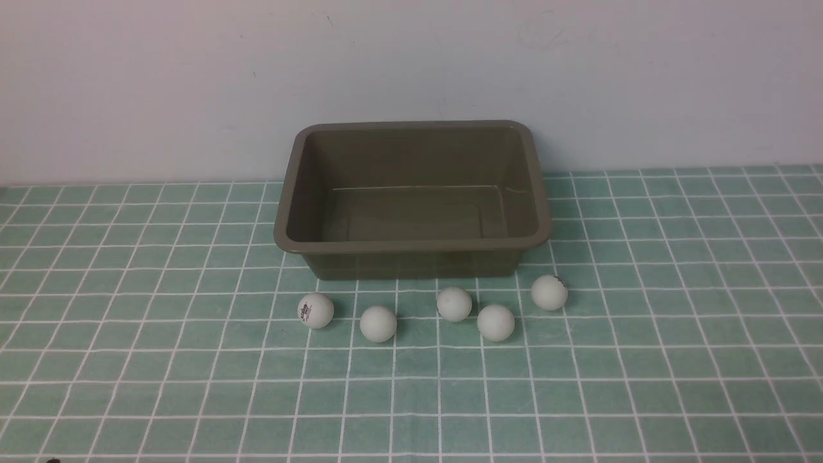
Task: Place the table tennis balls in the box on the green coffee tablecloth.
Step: 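Reach for and grasp a ping pong ball on the table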
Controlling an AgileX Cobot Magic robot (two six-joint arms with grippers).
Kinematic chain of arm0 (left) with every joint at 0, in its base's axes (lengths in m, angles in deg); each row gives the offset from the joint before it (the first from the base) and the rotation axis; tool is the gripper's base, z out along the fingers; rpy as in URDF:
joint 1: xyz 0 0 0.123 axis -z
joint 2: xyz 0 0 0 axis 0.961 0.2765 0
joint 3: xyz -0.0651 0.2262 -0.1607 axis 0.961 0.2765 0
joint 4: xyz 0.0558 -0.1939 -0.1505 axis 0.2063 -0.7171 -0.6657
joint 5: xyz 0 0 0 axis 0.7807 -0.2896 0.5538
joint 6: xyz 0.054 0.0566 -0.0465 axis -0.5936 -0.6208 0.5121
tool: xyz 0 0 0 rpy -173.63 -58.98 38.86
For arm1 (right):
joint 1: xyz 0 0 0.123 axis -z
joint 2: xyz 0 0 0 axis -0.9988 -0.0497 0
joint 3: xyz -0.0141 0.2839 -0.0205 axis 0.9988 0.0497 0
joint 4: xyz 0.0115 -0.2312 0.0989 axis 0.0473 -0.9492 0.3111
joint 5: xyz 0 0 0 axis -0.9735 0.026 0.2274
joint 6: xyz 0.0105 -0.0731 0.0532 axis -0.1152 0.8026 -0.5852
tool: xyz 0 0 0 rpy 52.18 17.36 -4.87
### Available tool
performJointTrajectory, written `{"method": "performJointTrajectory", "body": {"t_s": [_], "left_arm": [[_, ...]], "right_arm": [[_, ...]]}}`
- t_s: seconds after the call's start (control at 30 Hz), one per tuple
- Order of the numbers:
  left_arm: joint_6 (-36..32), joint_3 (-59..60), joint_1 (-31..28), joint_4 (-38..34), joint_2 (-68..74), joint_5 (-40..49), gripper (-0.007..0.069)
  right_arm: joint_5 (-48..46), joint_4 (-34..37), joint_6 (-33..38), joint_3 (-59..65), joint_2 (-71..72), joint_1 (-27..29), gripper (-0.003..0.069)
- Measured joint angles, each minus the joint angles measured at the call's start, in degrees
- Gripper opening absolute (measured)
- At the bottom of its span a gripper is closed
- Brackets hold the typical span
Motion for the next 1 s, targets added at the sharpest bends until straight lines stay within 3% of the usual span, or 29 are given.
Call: {"method": "performJointTrajectory", "body": {"t_s": [1.0], "left_arm": [[0.0,0.0,0.0,0.1,0.0,0.0,0.0471]], "right_arm": [[0.0,0.0,0.0,0.0,0.0,0.0,0.0370]]}}
